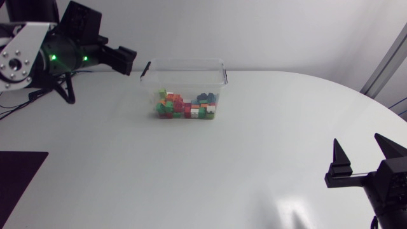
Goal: Place the duplo bricks in the container
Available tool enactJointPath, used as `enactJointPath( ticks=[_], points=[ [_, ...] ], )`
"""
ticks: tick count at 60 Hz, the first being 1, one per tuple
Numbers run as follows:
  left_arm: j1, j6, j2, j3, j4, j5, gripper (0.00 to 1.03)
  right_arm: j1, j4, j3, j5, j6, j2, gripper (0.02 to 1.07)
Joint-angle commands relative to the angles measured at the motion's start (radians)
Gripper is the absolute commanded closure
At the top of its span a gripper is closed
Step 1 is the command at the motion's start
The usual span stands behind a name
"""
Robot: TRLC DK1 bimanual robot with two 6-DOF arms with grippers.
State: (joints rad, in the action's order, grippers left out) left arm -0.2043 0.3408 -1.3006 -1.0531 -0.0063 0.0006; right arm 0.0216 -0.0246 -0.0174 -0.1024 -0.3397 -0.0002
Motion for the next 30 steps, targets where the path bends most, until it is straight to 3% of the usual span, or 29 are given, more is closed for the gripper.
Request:
enactJointPath(
  ticks=[1,30],
  points=[
    [0.025,0.006,0.093,0.09,0.039,-0.005,0.04,0.003,0.015,-0.001,-0.013,0.022,-0.006,0.07],
    [0.085,0.017,0.563,0.542,0.111,-0.005,0.05,-0.038,0.037,-0.009,-0.022,0.047,-0.007,0.07]
  ],
)
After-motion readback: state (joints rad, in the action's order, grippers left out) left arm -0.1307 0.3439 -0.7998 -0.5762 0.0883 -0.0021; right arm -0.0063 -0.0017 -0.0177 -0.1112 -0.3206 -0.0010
